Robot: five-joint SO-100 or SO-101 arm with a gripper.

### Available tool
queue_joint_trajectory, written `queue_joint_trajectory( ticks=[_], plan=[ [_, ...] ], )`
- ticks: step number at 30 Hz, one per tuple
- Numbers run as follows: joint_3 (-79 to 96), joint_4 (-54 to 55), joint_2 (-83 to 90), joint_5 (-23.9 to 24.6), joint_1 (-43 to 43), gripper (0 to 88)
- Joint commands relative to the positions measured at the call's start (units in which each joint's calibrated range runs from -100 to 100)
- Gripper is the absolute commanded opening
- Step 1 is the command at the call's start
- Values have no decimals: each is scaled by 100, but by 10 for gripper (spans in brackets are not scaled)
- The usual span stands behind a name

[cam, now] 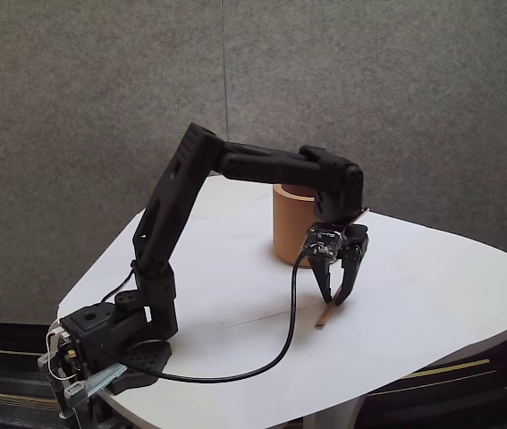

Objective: Grab the pen and put it in the pen holder.

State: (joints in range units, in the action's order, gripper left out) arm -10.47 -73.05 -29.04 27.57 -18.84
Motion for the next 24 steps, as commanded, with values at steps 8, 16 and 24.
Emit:
queue_joint_trajectory(
  ticks=[8,16,24],
  plan=[
    [45,-8,45,-27,25,7],
    [18,-59,62,-27,-19,7],
    [-54,-85,542,-27,-34,7]
  ],
)
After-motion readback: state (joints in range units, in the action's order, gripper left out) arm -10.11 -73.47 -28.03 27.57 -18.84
